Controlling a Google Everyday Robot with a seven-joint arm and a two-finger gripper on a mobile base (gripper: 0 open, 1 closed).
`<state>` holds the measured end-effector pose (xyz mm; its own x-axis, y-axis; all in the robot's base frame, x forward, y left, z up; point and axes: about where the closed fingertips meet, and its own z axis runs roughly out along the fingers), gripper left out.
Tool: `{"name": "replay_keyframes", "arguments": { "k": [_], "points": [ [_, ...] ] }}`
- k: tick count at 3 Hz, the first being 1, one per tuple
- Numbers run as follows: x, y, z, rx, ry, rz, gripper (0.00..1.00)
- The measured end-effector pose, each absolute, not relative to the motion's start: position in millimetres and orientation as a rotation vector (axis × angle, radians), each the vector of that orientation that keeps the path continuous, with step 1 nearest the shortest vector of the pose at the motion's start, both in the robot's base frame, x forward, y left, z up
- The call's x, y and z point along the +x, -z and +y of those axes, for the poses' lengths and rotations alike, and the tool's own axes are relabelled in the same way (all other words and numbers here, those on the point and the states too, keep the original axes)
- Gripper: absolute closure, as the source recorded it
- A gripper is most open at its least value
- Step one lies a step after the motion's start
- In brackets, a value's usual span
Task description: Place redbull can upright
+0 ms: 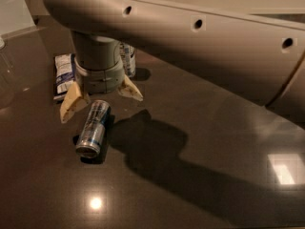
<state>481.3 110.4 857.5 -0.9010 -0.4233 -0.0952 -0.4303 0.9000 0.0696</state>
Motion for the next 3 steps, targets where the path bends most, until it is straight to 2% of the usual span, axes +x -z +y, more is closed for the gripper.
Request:
{"name": "replay_keyframes", "arguments": {
  "k": [1, 2, 3],
  "points": [
    [480.1, -845.4, 113.3, -0.603, -0.107, 3.018, 0.0],
    [479.1, -839.1, 110.3, -0.508, -0.06, 3.033, 0.06],
    [478.2, -842.5, 108.3, -0.446, -0.033, 3.02, 0.23]
  ]
}}
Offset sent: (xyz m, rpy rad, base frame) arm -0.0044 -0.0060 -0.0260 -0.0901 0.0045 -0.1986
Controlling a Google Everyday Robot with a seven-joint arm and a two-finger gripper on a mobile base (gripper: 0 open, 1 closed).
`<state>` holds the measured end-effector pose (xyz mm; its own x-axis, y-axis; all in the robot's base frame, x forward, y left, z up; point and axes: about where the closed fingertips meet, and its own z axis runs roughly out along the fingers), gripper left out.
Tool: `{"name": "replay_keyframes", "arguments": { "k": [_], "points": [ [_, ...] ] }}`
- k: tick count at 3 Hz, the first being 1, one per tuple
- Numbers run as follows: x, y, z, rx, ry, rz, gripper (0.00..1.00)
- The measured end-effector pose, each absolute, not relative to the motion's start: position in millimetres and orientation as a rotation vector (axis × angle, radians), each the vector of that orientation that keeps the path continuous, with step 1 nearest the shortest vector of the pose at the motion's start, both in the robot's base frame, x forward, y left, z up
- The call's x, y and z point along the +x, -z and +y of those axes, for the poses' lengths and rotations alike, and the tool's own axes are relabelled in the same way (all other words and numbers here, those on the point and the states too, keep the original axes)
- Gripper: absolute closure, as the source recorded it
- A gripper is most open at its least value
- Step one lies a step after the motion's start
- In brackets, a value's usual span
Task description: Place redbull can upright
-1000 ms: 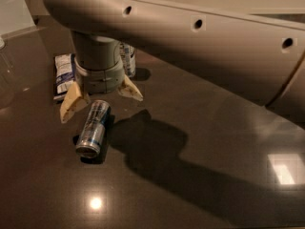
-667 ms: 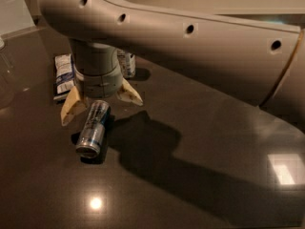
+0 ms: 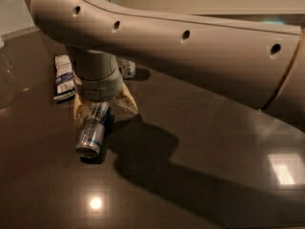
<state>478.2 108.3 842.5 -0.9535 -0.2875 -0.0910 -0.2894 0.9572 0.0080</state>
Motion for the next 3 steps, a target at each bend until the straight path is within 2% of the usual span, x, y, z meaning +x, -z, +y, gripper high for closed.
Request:
{"name": "replay_keyframes", "arguments": {
  "k": [3],
  "points": [
    [477.8, -861.9, 96.8, -0.393, -0.085, 2.971, 0.93]
  ]
}}
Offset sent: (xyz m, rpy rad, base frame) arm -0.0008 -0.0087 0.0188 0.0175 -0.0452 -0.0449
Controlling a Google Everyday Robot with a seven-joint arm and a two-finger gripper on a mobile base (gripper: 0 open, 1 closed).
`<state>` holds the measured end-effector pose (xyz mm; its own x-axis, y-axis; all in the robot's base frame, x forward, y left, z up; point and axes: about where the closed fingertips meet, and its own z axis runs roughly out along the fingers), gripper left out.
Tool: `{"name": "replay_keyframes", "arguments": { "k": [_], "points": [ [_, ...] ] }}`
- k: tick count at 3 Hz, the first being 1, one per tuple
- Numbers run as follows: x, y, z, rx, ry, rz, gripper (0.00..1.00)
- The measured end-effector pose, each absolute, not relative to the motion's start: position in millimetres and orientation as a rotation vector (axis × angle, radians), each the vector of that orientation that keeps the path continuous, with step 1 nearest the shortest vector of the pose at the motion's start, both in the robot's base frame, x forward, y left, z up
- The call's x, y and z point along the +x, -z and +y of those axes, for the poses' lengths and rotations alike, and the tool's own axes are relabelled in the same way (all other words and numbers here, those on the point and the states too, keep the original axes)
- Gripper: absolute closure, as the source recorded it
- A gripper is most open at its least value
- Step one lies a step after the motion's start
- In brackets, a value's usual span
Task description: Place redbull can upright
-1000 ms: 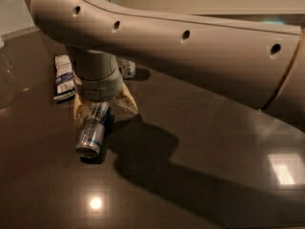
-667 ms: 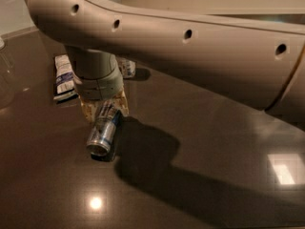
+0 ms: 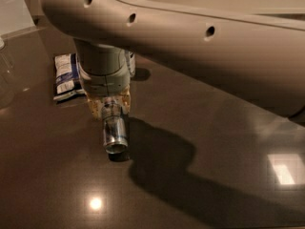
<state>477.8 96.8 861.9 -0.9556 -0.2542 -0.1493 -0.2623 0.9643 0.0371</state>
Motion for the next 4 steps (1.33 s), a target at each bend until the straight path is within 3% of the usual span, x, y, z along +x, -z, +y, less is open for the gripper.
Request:
{"name": "replay_keyframes", "arguments": {
  "k": [1, 4],
  "points": [
    [474.7, -882.9, 83.7, -0.446, -0.201, 2.875, 1.0],
    [499.7, -970.3, 48.2, -0.5, -0.74, 2.429, 1.0]
  ]
}}
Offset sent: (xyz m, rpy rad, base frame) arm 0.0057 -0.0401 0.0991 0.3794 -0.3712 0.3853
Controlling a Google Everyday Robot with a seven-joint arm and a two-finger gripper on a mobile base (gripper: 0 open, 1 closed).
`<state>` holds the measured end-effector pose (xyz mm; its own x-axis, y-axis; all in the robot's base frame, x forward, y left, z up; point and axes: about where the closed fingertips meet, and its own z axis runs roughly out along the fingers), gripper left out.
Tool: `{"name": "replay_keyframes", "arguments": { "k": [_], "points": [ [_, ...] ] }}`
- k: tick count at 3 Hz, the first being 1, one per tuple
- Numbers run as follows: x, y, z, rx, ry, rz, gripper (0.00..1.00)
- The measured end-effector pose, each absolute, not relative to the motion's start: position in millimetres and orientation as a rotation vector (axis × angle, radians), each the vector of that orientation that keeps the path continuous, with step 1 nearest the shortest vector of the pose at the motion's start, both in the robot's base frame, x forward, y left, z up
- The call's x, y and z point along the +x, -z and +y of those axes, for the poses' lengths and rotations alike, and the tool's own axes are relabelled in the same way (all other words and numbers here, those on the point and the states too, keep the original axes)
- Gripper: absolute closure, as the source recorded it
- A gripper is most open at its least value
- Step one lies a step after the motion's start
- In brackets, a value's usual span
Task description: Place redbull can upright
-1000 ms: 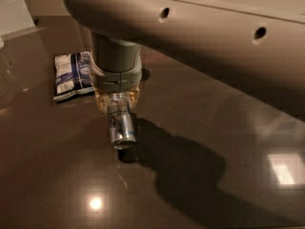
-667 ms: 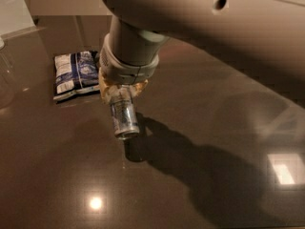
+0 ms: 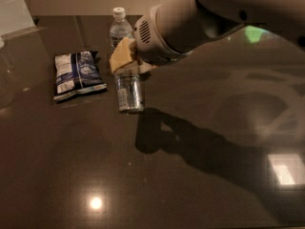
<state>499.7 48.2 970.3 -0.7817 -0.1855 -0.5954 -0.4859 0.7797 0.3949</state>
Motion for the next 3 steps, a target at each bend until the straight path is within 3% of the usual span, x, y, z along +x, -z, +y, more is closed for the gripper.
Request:
{"name": "replay_keyframes", "arguments": {
  "k": [2, 3],
  "points": [
    [502.5, -995.3, 27.1, -0.51, -1.054, 2.178, 1.0],
    [501.4, -996.9, 14.5, -0.597, -1.069, 2.046, 1.0]
  ]
}}
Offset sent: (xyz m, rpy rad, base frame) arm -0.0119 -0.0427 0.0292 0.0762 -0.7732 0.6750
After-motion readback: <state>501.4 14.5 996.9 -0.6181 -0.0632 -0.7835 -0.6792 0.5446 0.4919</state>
